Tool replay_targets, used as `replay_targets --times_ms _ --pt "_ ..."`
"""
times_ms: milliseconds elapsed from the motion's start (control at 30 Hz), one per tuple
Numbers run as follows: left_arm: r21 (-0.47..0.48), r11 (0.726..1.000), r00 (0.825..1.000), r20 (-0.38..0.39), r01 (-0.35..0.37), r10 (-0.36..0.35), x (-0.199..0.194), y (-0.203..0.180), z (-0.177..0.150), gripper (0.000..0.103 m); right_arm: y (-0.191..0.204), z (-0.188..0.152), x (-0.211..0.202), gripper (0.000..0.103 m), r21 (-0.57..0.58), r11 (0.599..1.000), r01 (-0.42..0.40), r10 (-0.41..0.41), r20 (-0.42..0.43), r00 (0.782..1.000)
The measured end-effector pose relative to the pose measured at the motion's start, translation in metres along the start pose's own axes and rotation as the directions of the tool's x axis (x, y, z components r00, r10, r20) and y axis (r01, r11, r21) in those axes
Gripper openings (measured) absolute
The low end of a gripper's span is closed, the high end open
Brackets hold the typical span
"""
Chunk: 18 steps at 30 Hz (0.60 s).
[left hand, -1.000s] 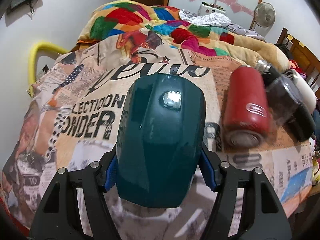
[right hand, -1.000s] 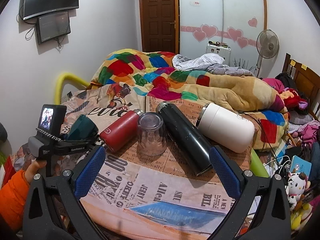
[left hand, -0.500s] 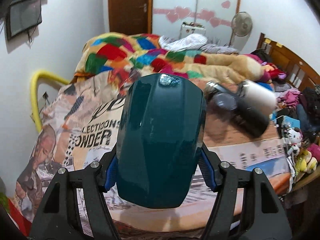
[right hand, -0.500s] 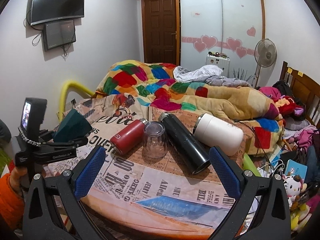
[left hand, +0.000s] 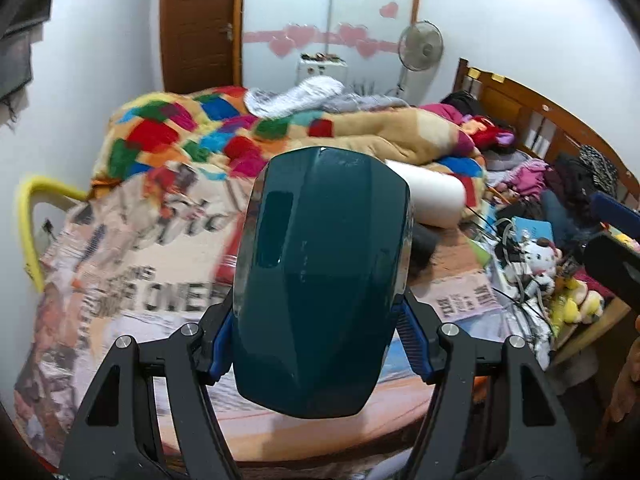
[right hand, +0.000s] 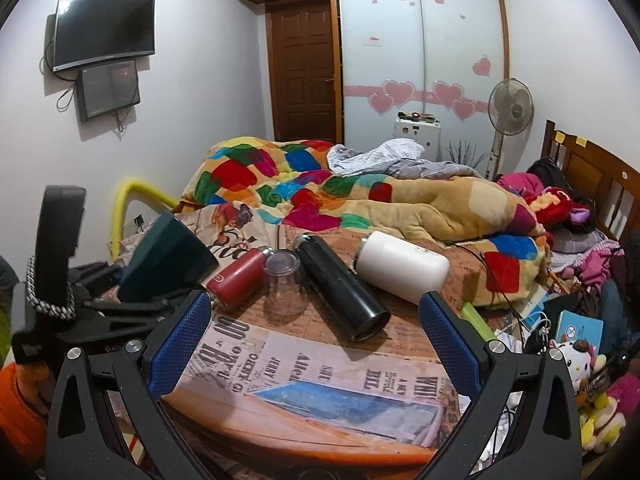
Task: Flip cup upright
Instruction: 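Lift the dark green mug with the left tool and carry it toward the right tool, then grasp the mug with the right tool while the left tool releases it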
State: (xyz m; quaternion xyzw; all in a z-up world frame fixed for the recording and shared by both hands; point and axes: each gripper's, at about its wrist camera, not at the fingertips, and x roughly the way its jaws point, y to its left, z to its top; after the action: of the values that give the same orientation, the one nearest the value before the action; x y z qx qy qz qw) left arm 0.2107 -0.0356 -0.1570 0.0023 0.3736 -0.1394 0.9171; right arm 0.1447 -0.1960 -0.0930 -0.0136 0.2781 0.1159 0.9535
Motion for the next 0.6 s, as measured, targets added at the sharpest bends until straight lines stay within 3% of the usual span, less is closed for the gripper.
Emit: replay_targets --times_ms 233,400,600 --pt "0.010 0.999 0.994 -0.100 0.045 -0.044 0.059 -0.025 -0.020 0.068 -0.014 -0.008 0.010 0.103 0.000 0.999 0.035 -0.035 -0.032 0.999" --pt "0.000 0.999 0.980 -0.191 0.052 -0.051 0.101 -0.026 -0.038 0.068 -0.023 -0.019 0.024 0.103 0.015 0.999 0.044 -0.043 -0.078 0.996" --pt "-0.004 0.999 0.971 -0.236 0.046 -0.045 0.119 -0.023 -0.053 0.068 -0.027 -0.030 0.043 0.103 0.015 0.999 0.047 -0.044 -0.141 0.989"
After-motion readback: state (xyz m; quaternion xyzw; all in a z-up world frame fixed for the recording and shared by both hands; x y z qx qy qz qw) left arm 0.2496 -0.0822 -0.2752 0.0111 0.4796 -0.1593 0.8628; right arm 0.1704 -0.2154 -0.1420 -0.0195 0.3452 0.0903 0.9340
